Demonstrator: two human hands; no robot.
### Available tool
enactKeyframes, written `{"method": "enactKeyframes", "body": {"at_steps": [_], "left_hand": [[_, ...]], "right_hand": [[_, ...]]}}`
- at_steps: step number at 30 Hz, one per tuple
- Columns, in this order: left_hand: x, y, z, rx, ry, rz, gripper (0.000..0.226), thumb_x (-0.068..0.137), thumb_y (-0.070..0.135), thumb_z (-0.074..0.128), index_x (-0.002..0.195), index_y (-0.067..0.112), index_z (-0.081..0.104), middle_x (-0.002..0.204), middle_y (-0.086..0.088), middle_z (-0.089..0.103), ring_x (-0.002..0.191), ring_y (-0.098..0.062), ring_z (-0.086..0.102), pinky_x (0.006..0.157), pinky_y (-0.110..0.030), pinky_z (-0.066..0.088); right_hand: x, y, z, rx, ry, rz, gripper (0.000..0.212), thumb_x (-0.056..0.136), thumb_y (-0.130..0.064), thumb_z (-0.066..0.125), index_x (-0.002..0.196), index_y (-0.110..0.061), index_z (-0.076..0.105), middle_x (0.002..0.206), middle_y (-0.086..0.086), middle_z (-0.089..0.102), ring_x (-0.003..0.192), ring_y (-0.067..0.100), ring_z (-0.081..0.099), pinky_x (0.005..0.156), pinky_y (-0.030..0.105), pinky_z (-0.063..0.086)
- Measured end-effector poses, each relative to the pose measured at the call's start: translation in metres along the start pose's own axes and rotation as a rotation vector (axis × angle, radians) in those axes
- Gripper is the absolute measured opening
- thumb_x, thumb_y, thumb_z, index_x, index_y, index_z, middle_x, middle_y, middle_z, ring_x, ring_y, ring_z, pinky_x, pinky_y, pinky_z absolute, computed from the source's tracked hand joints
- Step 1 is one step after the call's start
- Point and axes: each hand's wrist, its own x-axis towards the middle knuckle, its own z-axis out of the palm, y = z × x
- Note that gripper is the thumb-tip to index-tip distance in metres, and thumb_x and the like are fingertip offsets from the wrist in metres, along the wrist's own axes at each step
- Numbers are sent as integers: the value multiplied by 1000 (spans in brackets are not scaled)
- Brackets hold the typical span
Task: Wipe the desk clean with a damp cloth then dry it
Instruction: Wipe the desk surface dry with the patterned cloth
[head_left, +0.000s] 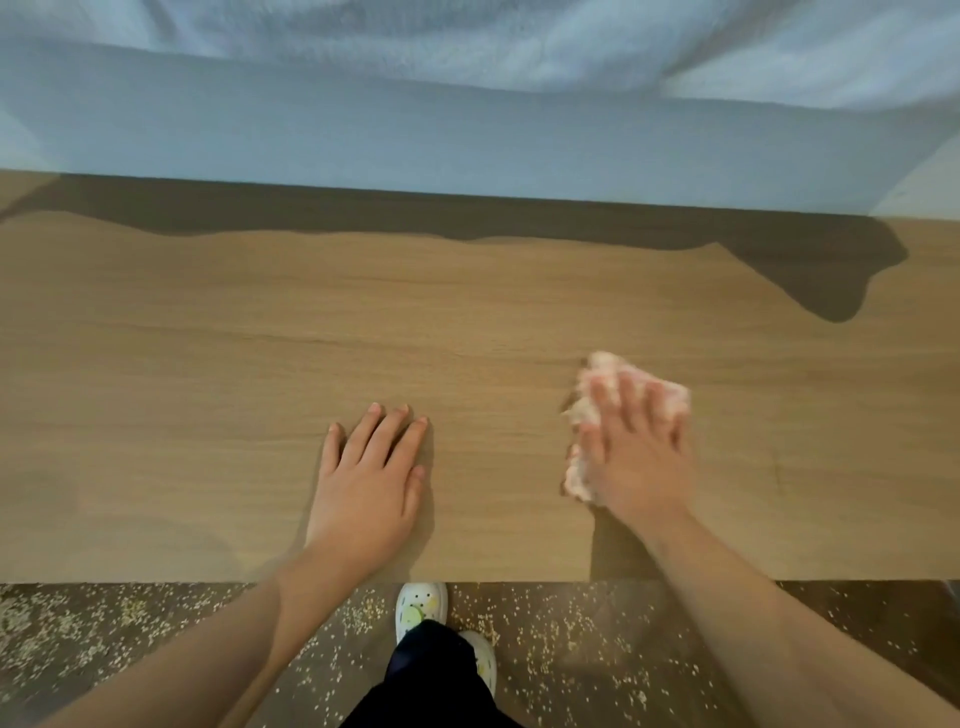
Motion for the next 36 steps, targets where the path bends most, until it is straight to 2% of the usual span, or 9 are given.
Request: {"method": "enactKeyframes", "body": {"at_steps": [3,5,8,10,15,18,22,29,36], "left_hand": [[10,-8,-8,56,-21,35,55,87,45,32,128,14,53,125,-4,59,117,-25,54,100,-55,36],[26,-20,-12,79,-15,23,61,87,51,31,132,14,49,129,-5,57,119,-25,52,103,-55,32],[57,-33,-17,34,-8,-47,59,93,45,31,144,14,32,148,-6,35,139,-28,25,112,-53,17],[76,-38,-15,22,-52,-75,57,97,42,24,149,20,15,157,-2,12,144,-23,2,115,-48,4],[80,-38,-5,8,-74,-91,74,81,48,-9,149,24,6,157,4,0,144,-18,-8,114,-43,-5],[81,-39,-6,-21,-68,-91,72,83,47,-6,149,22,11,157,3,4,144,-18,-6,114,-43,-6],[79,-39,-4,-23,-42,-76,62,91,42,14,143,16,33,152,-4,27,142,-23,16,113,-44,4],[80,-40,-2,21,5,-69,55,92,38,26,138,12,43,145,-7,41,137,-28,30,107,-48,15],[79,-38,-4,19,39,-66,54,89,35,31,133,8,49,138,-12,48,133,-31,37,104,-51,21]], "right_hand": [[-2,-23,-4,109,-28,143,63,86,-57,-16,143,-33,-23,154,4,-20,140,29,-20,113,53,-7],[-27,-64,5,27,-20,-134,70,81,-59,-24,145,-31,-21,155,8,-13,140,34,-10,110,58,-6],[-54,-104,12,27,-51,-558,52,96,-50,20,145,-32,24,151,3,27,138,30,25,111,57,16],[-29,-91,7,-72,41,-632,48,98,-48,18,145,-36,13,155,0,12,142,29,9,112,54,4],[55,-39,-16,90,17,229,58,95,-44,17,148,-34,-6,158,-1,-8,143,26,-9,114,50,-3],[44,-91,-8,93,58,22,64,87,-45,1,149,-29,4,157,4,-1,143,31,-4,112,51,-4],[48,-122,-4,-22,90,-497,54,91,-41,25,141,-25,39,148,2,37,135,30,34,108,51,23],[168,-96,-39,142,31,202,54,98,-42,11,149,-30,-4,157,1,-9,143,28,-11,114,51,-6],[174,-223,-38,43,-12,-674,50,100,-43,14,148,-35,3,157,-7,-7,143,21,-11,114,47,-10]]}}
